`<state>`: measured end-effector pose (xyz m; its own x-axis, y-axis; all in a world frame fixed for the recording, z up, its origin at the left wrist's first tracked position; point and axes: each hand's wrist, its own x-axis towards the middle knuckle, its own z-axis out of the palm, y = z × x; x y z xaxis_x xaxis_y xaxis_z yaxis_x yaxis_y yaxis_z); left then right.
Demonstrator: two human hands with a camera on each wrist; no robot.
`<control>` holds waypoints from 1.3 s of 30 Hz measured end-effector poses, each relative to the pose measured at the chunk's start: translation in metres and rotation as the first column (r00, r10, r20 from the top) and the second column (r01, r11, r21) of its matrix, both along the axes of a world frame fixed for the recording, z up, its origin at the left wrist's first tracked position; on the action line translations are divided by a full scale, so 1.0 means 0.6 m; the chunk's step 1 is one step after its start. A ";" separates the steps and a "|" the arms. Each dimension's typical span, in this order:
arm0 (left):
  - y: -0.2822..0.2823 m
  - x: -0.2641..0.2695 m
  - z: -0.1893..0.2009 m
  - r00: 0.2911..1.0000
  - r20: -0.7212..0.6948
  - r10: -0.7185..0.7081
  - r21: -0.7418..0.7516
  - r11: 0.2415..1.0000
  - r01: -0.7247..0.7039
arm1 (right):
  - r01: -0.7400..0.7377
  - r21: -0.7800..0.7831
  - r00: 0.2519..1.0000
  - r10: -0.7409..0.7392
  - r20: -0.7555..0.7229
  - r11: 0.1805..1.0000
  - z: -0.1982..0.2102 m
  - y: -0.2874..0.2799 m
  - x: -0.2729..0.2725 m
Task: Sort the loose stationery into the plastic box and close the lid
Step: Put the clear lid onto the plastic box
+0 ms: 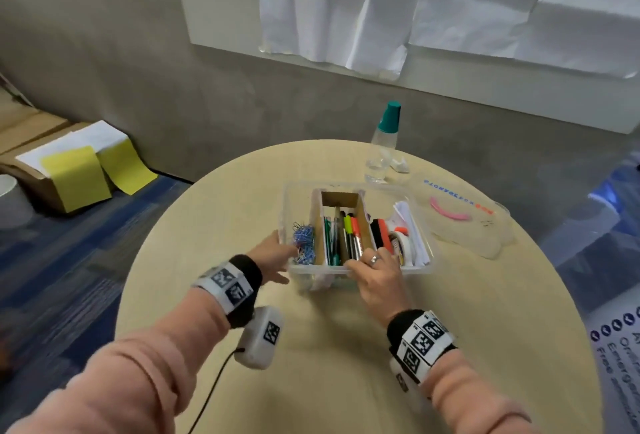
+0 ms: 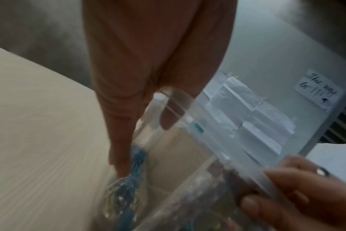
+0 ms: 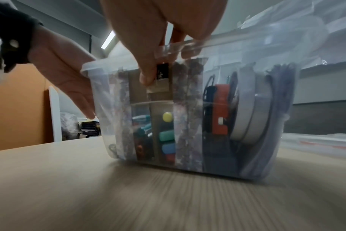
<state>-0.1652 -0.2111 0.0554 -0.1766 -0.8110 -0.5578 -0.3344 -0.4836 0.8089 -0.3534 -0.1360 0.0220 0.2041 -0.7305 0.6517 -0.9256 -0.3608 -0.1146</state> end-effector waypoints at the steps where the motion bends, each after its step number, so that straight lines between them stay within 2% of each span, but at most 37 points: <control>1: 0.004 -0.004 -0.008 0.998 0.010 0.064 -0.027 0.998 -0.064 | -0.013 0.021 1.000 0.013 -0.007 1.000 0.003 0.000 0.001; 3: 0.005 -0.012 -0.019 0.985 0.023 0.170 -0.079 0.983 -0.167 | -0.032 0.107 0.999 0.034 -0.018 0.994 0.012 0.000 0.001; 6: -0.001 -0.023 -0.022 0.964 0.043 0.263 -0.174 0.952 -0.252 | -0.061 0.331 0.998 0.055 0.026 0.942 0.031 -0.007 -0.008; 7: -0.002 -0.026 -0.021 0.956 0.049 0.288 -0.200 0.941 -0.273 | -0.094 0.353 0.995 0.078 0.060 0.931 0.037 -0.009 -0.016; 9: -0.004 -0.028 -0.022 0.949 0.067 0.308 -0.222 0.932 -0.286 | -0.101 0.238 0.989 0.072 0.127 0.966 0.045 -0.016 -0.047; 11: -0.005 -0.028 -0.025 0.949 0.086 0.304 -0.216 0.935 -0.280 | 0.034 0.147 0.969 -0.069 0.239 0.989 0.047 -0.028 -0.104; 13: -0.006 -0.025 -0.026 0.947 0.100 0.304 -0.212 0.937 -0.279 | 0.222 0.265 0.875 -0.311 0.370 0.938 0.037 -0.045 -0.182; 14: -0.008 -0.026 -0.027 0.945 0.110 0.309 -0.213 0.936 -0.281 | 0.294 0.389 0.817 -0.440 0.373 0.873 0.026 -0.054 -0.226; 16: -0.011 -0.028 -0.028 0.939 0.127 0.320 -0.223 0.931 -0.287 | 0.372 0.608 0.759 -0.607 0.237 0.702 -0.002 -0.067 -0.307; 19: -0.014 -0.032 -0.031 0.928 0.129 0.349 -0.217 0.923 -0.317 | 0.444 0.733 0.794 -0.605 -0.055 0.516 -0.042 -0.084 -0.391; 22: -0.018 -0.035 -0.031 0.921 0.107 0.375 -0.200 0.915 -0.350 | 0.460 0.783 0.838 -0.496 -0.228 0.418 -0.064 -0.111 -0.431; 24: -0.019 -0.036 -0.030 0.919 0.094 0.383 -0.185 0.914 -0.361 | 0.481 0.784 0.851 -0.423 -0.311 0.393 -0.073 -0.124 -0.437; 27: -0.019 -0.036 -0.028 0.915 0.087 0.394 -0.168 0.911 -0.376 | 0.543 0.718 0.836 -0.363 -0.412 0.435 -0.083 -0.132 -0.427; 30: -0.018 -0.034 -0.029 0.914 0.077 0.398 -0.156 0.910 -0.384 | 0.566 0.708 0.824 -0.329 -0.462 0.423 -0.090 -0.126 -0.411; 33: -0.019 -0.034 -0.030 0.914 0.068 0.400 -0.158 0.909 -0.386 | 0.618 0.619 0.786 -0.366 -0.498 0.485 -0.076 -0.113 -0.414; 35: -0.019 -0.034 -0.030 0.917 0.058 0.396 -0.163 0.910 -0.382 | 0.612 0.519 0.791 -0.477 -0.384 0.597 -0.044 -0.104 -0.421; 37: -0.019 -0.033 -0.030 0.923 0.053 0.382 -0.166 0.914 -0.369 | 0.547 0.388 0.827 -0.552 -0.110 0.742 0.007 -0.092 -0.428; 39: -0.019 -0.030 -0.031 0.930 0.051 0.365 -0.172 0.920 -0.351 | 0.503 0.299 0.808 -0.564 0.171 0.811 0.067 -0.079 -0.436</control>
<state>-0.1834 -0.2228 0.0365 0.1821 -0.8898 -0.4184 -0.2299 -0.4522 0.8618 -0.6152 -0.1832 0.0620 -0.4026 -0.8088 0.4287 -0.8941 0.2470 -0.3735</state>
